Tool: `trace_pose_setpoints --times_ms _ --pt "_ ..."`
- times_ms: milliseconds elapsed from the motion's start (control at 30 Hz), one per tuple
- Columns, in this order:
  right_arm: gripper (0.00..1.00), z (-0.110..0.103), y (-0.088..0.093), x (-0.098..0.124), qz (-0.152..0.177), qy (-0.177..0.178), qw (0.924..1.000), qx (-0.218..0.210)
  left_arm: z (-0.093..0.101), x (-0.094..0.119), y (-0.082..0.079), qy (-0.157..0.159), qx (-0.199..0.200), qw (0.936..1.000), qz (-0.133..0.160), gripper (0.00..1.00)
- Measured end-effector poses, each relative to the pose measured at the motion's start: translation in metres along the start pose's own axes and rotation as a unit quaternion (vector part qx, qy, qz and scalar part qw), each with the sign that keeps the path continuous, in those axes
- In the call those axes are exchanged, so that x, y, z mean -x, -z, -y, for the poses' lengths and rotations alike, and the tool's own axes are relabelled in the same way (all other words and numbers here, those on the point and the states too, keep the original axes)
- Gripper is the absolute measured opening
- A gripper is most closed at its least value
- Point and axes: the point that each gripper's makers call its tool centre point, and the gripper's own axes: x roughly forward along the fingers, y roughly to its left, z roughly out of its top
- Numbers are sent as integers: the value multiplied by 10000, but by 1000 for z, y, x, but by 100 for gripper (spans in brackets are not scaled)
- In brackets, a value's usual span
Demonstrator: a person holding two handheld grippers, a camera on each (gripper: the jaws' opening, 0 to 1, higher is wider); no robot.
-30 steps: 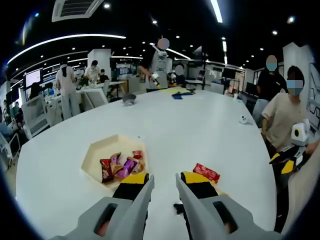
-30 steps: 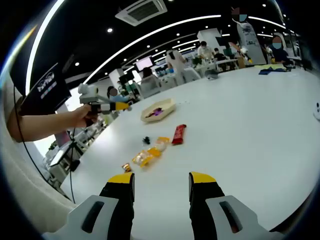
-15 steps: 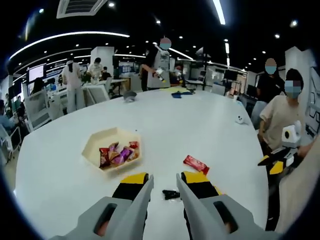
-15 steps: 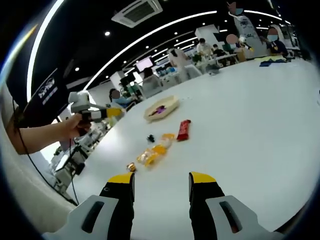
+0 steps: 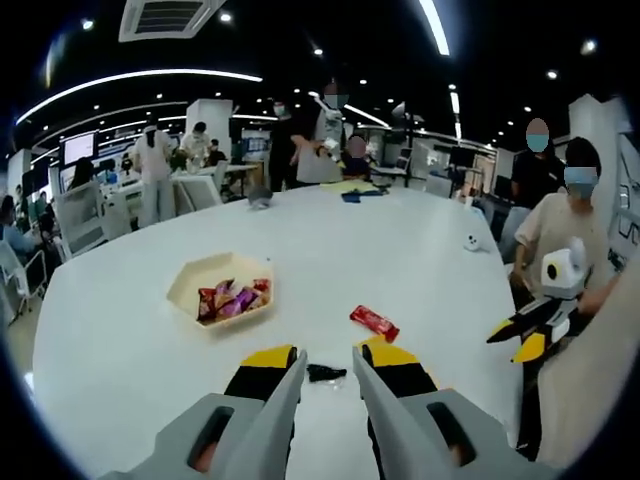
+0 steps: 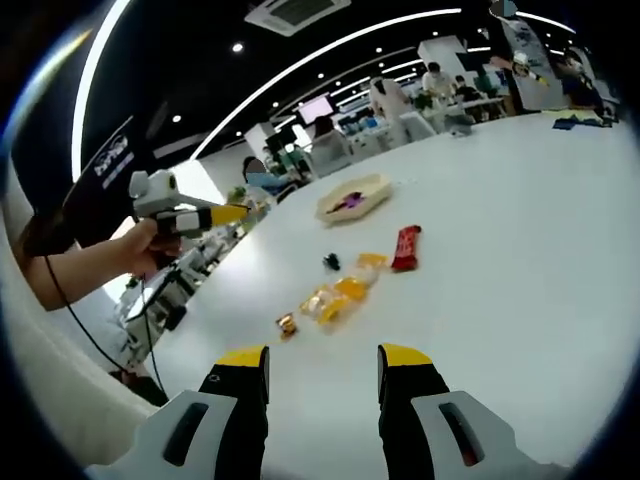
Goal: Place the target food into the container with the food tongs after gripping and lifting it, then release it inside without dropping or visibly crushing the food.
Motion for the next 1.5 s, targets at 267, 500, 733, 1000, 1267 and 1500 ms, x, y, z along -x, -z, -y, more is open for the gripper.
trace_pose_setpoints --times_ms 267,500,733,1000,1267,1500 --pt "44 1 -1 1 11 -24 10000 -19 7 9 11 -111 123 9999 -9 25" --pt "44 0 -1 3 -73 -75 9999 122 13 11 13 -146 240 9996 85 24" --pt "44 9 -4 8 -10 7 10000 78 29 11 17 -136 117 9998 120 24" --pt "44 10 -5 10 -14 -7 10000 87 41 7 25 0 190 9997 183 25" --pt "44 10 1 13 -82 -32 9999 97 55 8 47 112 205 9997 14 25" --pt "44 12 4 15 -115 14 9999 49 68 4 73 261 220 9991 -257 25"
